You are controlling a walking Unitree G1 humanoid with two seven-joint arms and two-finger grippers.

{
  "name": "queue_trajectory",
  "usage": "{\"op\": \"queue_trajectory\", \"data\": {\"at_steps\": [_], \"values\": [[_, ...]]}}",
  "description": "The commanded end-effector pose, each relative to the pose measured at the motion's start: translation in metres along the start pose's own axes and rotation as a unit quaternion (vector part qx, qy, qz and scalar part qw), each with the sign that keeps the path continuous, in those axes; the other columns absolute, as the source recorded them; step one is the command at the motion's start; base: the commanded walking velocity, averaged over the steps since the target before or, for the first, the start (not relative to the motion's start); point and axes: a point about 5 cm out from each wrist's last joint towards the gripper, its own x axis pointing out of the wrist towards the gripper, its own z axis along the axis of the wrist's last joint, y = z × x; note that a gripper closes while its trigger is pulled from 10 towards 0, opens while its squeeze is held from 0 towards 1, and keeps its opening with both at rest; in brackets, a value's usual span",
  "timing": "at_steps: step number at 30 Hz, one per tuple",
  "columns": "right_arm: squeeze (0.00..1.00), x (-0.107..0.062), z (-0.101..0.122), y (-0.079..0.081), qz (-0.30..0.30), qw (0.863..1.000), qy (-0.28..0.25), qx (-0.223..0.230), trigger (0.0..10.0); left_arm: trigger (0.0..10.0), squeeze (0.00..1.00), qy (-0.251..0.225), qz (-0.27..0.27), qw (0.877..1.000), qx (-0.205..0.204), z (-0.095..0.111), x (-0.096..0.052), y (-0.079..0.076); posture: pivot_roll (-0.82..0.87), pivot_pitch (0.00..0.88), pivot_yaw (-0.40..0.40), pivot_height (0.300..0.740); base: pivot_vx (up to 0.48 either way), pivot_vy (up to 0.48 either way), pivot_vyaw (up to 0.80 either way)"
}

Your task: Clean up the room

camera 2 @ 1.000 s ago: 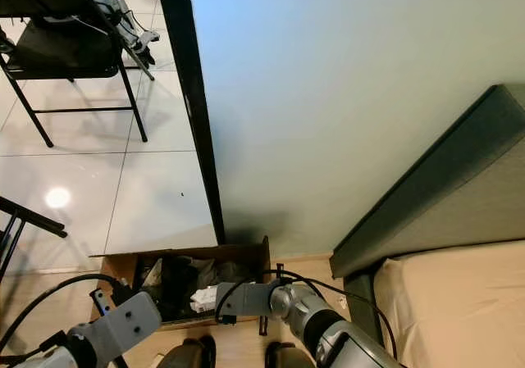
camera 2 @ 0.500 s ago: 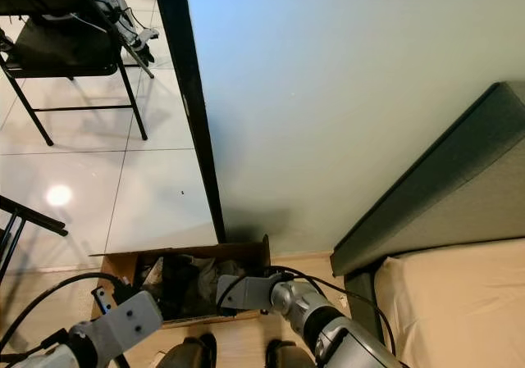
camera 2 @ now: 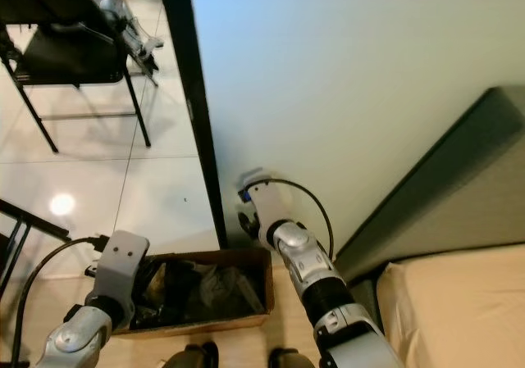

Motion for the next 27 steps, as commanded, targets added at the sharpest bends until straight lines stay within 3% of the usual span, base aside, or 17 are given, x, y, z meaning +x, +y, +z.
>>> {"op": "queue_trajectory", "data": {"at_steps": [1,5,7,17,27], "values": [[0.00,-0.014,-0.022,-0.001,-0.001,1.000,0.013,0.010,10.0,10.0,0.00,0.028,0.000,1.000,0.000,-0.013,0.003,-0.008,-0.01,0.160,-0.016,0.740,0.000,0.000,0.00],[0.00,-0.029,-0.045,-0.006,-0.016,1.000,0.018,0.010,10.0,10.0,0.00,0.024,-0.010,0.999,0.026,-0.013,0.008,-0.018,-0.01,0.142,-0.007,0.740,0.000,0.000,0.00],[0.00,-0.040,-0.057,-0.014,-0.051,0.998,0.024,0.024,10.0,10.0,0.00,0.021,-0.012,0.999,0.035,-0.013,0.012,-0.022,-0.02,0.139,-0.008,0.740,0.000,0.000,0.00],[0.00,-0.055,-0.054,-0.020,-0.101,0.992,0.031,0.066,10.0,10.0,0.00,0.027,0.005,1.000,0.005,-0.011,0.014,-0.025,-0.03,0.141,-0.005,0.740,0.000,0.000,0.00],[0.00,-0.057,-0.058,-0.017,-0.100,0.992,0.046,0.069,10.0,10.0,0.00,0.024,0.012,1.000,0.008,-0.009,0.015,-0.021,-0.02,0.149,-0.021,0.740,0.000,0.000,-0.71]]}}
